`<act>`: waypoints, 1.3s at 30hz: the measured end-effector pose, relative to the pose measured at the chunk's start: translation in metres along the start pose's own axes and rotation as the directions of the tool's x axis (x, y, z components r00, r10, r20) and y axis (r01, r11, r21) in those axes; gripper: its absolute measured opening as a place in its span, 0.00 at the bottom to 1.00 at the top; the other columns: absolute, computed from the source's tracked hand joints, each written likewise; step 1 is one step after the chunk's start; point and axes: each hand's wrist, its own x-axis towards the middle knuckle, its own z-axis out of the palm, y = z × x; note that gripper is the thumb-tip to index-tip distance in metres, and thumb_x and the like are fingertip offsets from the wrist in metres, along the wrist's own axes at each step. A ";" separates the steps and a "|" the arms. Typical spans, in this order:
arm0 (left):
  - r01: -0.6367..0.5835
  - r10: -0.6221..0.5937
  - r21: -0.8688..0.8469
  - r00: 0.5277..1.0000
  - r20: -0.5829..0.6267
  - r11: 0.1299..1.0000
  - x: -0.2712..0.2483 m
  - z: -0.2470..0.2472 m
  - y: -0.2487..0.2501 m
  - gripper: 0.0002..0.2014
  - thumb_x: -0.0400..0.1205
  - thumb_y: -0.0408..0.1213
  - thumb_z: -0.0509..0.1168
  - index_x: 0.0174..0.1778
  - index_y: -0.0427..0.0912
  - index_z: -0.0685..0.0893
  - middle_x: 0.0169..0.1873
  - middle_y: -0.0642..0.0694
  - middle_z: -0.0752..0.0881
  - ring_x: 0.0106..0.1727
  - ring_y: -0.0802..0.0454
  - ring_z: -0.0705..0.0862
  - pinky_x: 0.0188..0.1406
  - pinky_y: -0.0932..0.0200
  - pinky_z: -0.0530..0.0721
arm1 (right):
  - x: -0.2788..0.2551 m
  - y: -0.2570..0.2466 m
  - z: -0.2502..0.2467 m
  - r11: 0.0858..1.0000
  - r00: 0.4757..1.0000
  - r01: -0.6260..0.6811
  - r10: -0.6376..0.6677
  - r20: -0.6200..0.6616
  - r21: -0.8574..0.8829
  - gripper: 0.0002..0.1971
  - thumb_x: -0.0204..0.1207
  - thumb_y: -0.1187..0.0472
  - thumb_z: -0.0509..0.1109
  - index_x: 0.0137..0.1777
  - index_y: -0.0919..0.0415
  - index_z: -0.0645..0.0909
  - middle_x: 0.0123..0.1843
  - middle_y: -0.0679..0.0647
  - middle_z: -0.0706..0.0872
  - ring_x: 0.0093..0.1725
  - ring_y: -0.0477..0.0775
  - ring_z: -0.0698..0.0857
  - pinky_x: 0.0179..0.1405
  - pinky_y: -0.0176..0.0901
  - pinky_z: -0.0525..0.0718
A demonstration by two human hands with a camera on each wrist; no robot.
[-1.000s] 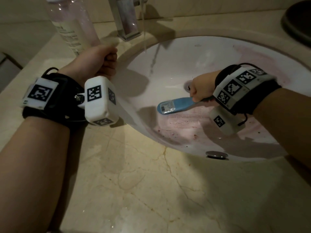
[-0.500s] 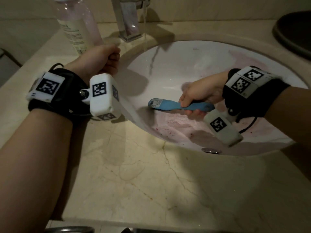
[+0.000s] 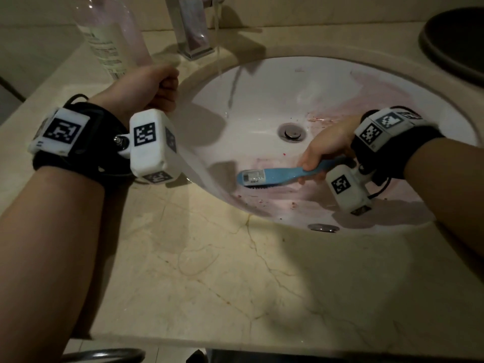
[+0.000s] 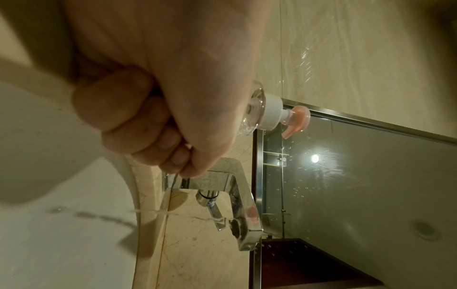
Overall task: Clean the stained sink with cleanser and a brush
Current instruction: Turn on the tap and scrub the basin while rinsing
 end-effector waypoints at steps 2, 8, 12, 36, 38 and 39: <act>0.004 -0.004 0.004 1.000 -0.005 1.000 0.000 0.000 0.000 0.19 0.87 0.37 0.49 0.27 0.48 0.58 0.10 0.56 0.63 0.09 0.62 0.60 0.05 0.73 0.59 | 0.003 0.007 -0.006 0.999 1.000 0.006 -0.006 -0.021 0.043 0.14 0.83 0.66 0.52 0.47 0.62 0.81 0.21 0.51 0.80 0.19 0.47 0.76 0.18 0.32 0.71; -0.002 0.002 0.026 1.000 0.002 1.000 0.000 0.000 0.000 0.19 0.87 0.37 0.48 0.27 0.48 0.58 0.10 0.56 0.63 0.09 0.62 0.61 0.06 0.73 0.60 | 0.002 0.019 -0.015 1.000 0.999 0.008 -0.007 -0.047 0.024 0.14 0.82 0.68 0.53 0.48 0.63 0.81 0.23 0.53 0.81 0.23 0.49 0.78 0.23 0.34 0.75; 0.000 0.000 0.022 1.000 0.007 1.000 0.001 0.000 0.000 0.19 0.87 0.37 0.48 0.27 0.48 0.58 0.10 0.56 0.63 0.09 0.62 0.61 0.05 0.73 0.60 | 0.007 0.020 -0.020 1.000 0.976 0.019 -0.020 -0.216 -0.006 0.13 0.82 0.67 0.55 0.48 0.62 0.82 0.27 0.55 0.80 0.21 0.49 0.76 0.20 0.34 0.73; 0.013 -0.014 0.022 1.000 0.019 1.000 0.002 0.001 0.000 0.20 0.87 0.38 0.47 0.27 0.48 0.56 0.10 0.56 0.62 0.08 0.61 0.60 0.04 0.73 0.58 | -0.001 0.020 -0.024 0.928 0.984 0.043 -0.104 -0.145 -0.369 0.19 0.82 0.72 0.59 0.68 0.53 0.75 0.17 0.39 0.82 0.25 0.39 0.81 0.21 0.21 0.75; 0.007 -0.007 0.019 1.000 0.020 1.000 0.003 0.001 -0.001 0.19 0.87 0.38 0.47 0.27 0.48 0.56 0.10 0.56 0.62 0.08 0.61 0.60 0.04 0.73 0.58 | -0.005 0.018 -0.030 0.903 0.950 0.018 -0.149 -0.275 -0.429 0.18 0.82 0.71 0.58 0.69 0.60 0.78 0.22 0.42 0.83 0.28 0.42 0.79 0.23 0.23 0.75; 0.005 -0.005 0.017 1.000 0.021 1.000 0.003 0.000 -0.001 0.19 0.87 0.38 0.47 0.28 0.48 0.56 0.10 0.56 0.62 0.08 0.61 0.60 0.04 0.73 0.58 | -0.004 0.019 -0.032 0.905 0.940 -0.002 -0.144 -0.309 -0.426 0.18 0.82 0.71 0.58 0.69 0.63 0.77 0.27 0.45 0.82 0.28 0.42 0.79 0.22 0.23 0.75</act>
